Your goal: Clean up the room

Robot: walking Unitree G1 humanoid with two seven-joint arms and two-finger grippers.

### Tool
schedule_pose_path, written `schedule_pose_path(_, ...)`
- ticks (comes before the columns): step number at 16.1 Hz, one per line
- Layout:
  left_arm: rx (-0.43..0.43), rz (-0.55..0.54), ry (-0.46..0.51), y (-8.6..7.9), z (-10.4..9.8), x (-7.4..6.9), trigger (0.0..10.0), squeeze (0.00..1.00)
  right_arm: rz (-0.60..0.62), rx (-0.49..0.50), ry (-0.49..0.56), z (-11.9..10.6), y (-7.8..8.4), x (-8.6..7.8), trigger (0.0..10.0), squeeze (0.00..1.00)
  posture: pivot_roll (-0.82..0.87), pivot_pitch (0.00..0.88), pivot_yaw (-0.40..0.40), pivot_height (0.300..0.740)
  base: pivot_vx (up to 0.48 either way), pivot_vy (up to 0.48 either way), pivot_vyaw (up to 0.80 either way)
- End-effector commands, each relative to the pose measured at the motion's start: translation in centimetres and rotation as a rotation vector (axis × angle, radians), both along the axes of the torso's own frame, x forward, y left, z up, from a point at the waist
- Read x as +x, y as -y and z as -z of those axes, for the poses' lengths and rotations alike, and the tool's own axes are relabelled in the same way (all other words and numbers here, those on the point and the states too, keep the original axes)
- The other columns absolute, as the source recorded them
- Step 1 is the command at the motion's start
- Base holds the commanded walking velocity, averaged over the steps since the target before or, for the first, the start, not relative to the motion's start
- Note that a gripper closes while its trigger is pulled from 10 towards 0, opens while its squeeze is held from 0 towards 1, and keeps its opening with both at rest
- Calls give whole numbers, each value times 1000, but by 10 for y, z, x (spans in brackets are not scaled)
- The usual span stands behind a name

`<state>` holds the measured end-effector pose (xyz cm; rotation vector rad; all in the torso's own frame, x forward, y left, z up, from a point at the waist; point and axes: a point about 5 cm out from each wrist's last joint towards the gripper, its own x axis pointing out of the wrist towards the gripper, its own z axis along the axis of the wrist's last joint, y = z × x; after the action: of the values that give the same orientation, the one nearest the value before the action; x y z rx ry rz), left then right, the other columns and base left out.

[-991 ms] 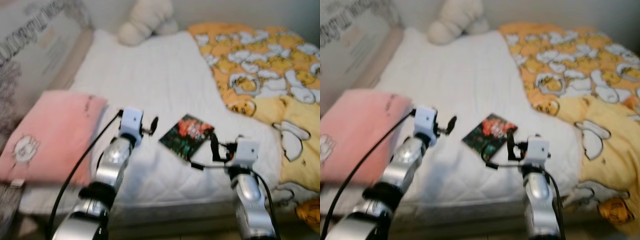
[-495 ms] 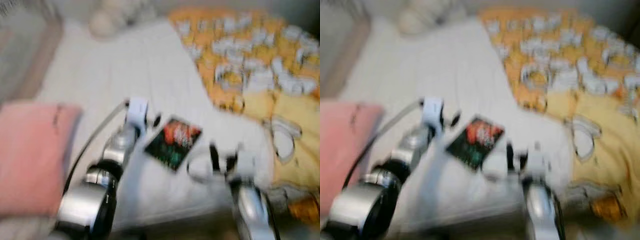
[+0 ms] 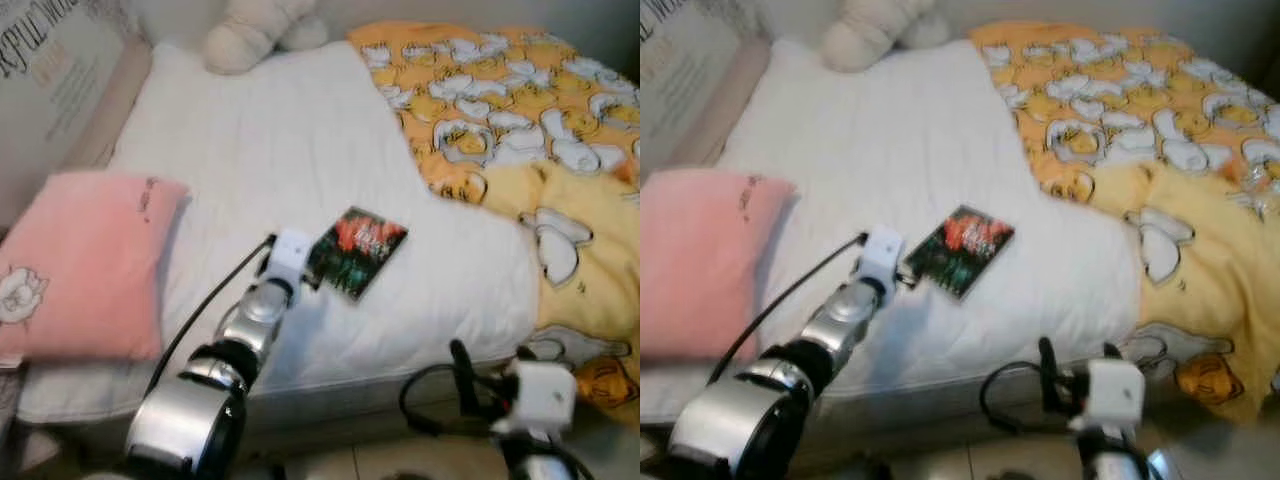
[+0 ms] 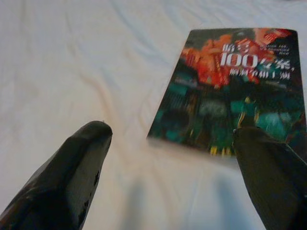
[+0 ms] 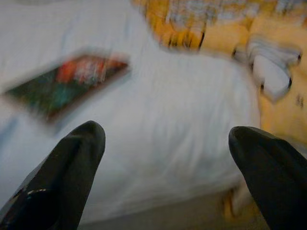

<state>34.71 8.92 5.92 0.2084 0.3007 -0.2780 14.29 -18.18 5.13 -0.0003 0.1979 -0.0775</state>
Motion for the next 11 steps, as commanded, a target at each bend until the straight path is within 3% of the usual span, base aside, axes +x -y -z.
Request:
schedule_pose_path(1,-41,-11,60,-5,-9,5,10000,0,-11,4,16,-9,-4,2,10000,0,-252,151,15,736,0,0,0)
schedule_pose_path(3,-141,45,167,-17,-8,-8,10000,0,11,-9,87,-32,0,-3,10000,0,-206,115,30,736,0,0,0)
schedule_pose_path(4,-212,46,244,-36,-11,-42,10000,0,39,-29,146,-51,9,-14,10000,0,-157,83,37,736,0,0,0)
schedule_pose_path(5,-227,34,266,-43,-18,-58,10000,0,54,-32,156,-55,13,-18,10000,0,-112,53,41,736,0,0,0)
schedule_pose_path(6,-253,-15,292,-55,-38,-92,10000,0,143,14,152,-55,24,-26,10000,0,-60,12,32,736,0,0,0)
schedule_pose_path(7,-249,-61,331,-63,-53,-109,10000,0,189,42,146,-51,30,-29,10000,0,-28,0,32,736,0,0,0)
schedule_pose_path(10,-262,-34,366,-57,-58,-111,10000,0,206,84,114,-36,34,-10,10000,0,22,0,8,736,245,0,0)
schedule_pose_path(11,-259,-24,345,-51,-59,-104,10000,0,177,83,137,-37,30,2,10000,0,20,0,9,736,469,0,0)
